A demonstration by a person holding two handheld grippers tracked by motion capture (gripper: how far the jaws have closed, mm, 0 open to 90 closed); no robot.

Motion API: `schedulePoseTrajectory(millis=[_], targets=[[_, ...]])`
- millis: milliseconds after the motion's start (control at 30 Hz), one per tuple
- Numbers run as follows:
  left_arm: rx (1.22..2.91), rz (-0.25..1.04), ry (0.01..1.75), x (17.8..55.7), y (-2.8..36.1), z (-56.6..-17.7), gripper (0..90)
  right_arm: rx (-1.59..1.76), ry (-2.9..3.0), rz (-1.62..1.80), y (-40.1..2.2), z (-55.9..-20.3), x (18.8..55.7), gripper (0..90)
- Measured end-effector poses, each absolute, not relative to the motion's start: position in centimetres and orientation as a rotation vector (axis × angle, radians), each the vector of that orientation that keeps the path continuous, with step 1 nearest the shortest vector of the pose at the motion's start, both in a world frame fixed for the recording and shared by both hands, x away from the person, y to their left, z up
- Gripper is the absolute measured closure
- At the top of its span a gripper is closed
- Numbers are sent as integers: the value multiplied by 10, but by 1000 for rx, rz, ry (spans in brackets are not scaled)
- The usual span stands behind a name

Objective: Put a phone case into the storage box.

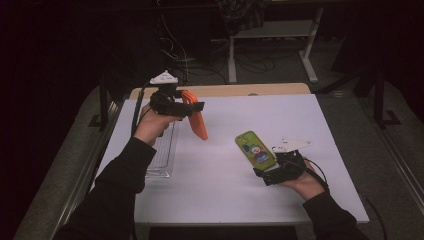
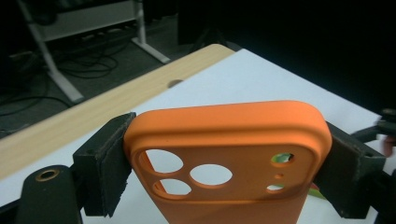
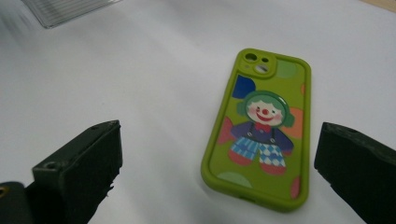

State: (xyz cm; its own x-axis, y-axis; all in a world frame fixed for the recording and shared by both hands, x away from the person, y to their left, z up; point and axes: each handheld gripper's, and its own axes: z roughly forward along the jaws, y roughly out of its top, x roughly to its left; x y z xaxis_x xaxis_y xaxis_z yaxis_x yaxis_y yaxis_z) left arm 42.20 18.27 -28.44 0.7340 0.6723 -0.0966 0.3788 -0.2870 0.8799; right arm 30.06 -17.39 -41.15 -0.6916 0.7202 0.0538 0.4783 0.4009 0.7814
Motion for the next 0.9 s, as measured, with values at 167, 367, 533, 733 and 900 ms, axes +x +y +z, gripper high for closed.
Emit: schedulePoseTrajectory(millis=[167, 367, 533, 733, 900], targets=[[1909, 429, 841, 434, 200, -273, 153, 1057, 2360, 1162, -184, -412, 294, 0], [1911, 510, 898, 452, 222, -263, 153, 1088, 2340, 1166, -195, -414, 285, 0], [1906, 586, 941, 469, 233, -259, 153, 1092, 2328, 1167, -200, -414, 281, 0], [1931, 674, 1001, 485, 244, -268, 151, 1082, 2317, 1179, -201, -414, 278, 0], [1943, 713, 1077, 494, 254, -282, 150, 1082, 2320, 1176, -201, -415, 277, 0]])
